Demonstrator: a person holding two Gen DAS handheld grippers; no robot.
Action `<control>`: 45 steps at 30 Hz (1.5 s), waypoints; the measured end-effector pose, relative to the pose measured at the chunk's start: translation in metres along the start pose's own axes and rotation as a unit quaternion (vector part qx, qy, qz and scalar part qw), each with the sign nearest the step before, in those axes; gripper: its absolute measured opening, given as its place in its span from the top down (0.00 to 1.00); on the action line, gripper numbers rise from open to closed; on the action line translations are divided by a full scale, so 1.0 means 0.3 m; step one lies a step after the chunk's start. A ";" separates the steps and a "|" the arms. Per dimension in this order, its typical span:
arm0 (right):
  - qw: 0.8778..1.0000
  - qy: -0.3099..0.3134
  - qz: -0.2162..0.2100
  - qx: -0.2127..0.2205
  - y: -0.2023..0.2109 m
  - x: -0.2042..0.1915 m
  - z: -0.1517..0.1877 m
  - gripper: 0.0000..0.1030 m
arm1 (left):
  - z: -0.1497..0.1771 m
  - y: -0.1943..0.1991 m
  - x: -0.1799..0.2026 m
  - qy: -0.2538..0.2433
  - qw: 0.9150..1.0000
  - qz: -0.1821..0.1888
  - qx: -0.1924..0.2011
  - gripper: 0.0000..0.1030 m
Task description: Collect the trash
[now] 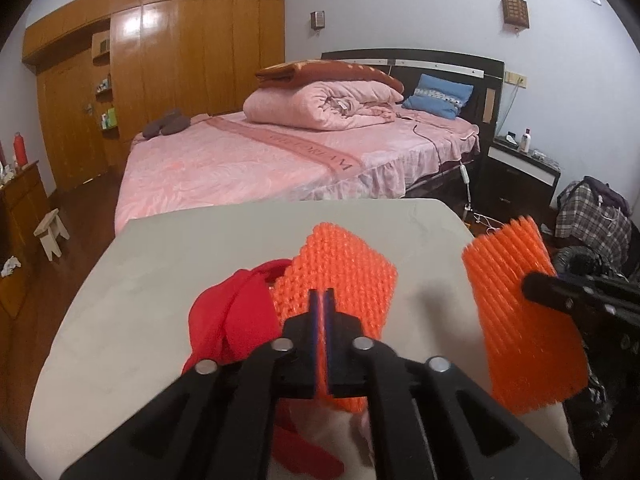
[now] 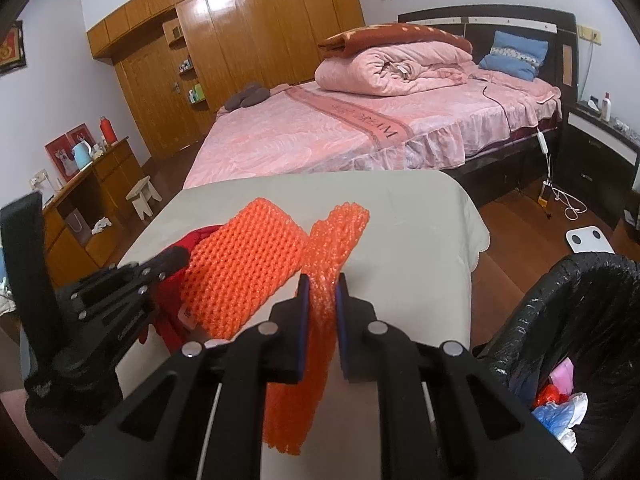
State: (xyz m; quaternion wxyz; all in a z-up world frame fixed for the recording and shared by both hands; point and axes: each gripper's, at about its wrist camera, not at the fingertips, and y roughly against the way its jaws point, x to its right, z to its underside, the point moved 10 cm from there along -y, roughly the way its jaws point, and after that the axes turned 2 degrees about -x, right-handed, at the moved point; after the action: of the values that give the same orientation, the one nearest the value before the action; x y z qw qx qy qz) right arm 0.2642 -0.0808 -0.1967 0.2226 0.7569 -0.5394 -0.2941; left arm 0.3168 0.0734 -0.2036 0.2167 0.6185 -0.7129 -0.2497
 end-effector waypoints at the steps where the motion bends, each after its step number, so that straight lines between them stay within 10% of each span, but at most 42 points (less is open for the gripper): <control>1: 1.000 -0.001 0.000 -0.001 -0.004 0.003 0.001 0.88 | -0.007 -0.012 -0.004 0.001 1.000 -0.002 -0.001 0.84; 8: 1.000 -0.014 0.005 -0.015 -0.059 0.051 0.000 0.88 | -0.050 -0.147 -0.032 0.004 1.000 -0.004 -0.025 0.48; 13: 1.000 -0.017 0.006 -0.019 -0.087 0.070 -0.003 0.88 | -0.020 -0.213 -0.012 0.005 0.999 0.018 -0.051 0.43; 14: 1.000 -0.017 0.005 -0.018 -0.090 0.071 -0.005 0.88 | -0.013 -0.218 -0.007 0.003 0.998 0.020 -0.054 0.45; 17: 1.000 -0.017 0.004 -0.018 -0.096 0.071 -0.009 0.88 | 0.022 -0.232 0.017 -0.011 0.998 0.023 -0.063 0.92; 27: 1.000 -0.021 0.008 -0.008 -0.068 0.081 -0.010 0.88 | 0.022 -0.152 0.067 0.005 0.998 0.056 -0.042 1.00; 32: 0.999 -0.030 0.017 -0.005 -0.040 0.118 -0.014 0.88 | 0.020 -0.132 0.136 0.000 0.996 0.079 -0.037 0.63; 45: 0.999 -0.046 0.025 -0.016 -0.061 0.173 0.016 0.88 | 0.110 -0.263 0.203 -0.018 0.991 0.072 -0.110 0.50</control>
State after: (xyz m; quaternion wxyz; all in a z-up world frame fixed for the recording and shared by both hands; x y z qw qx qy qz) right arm 0.2861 -0.1241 -0.2226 0.2172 0.7255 -0.5627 -0.3314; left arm 0.3489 0.0073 -0.2788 0.2877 0.5335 -0.7275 -0.3216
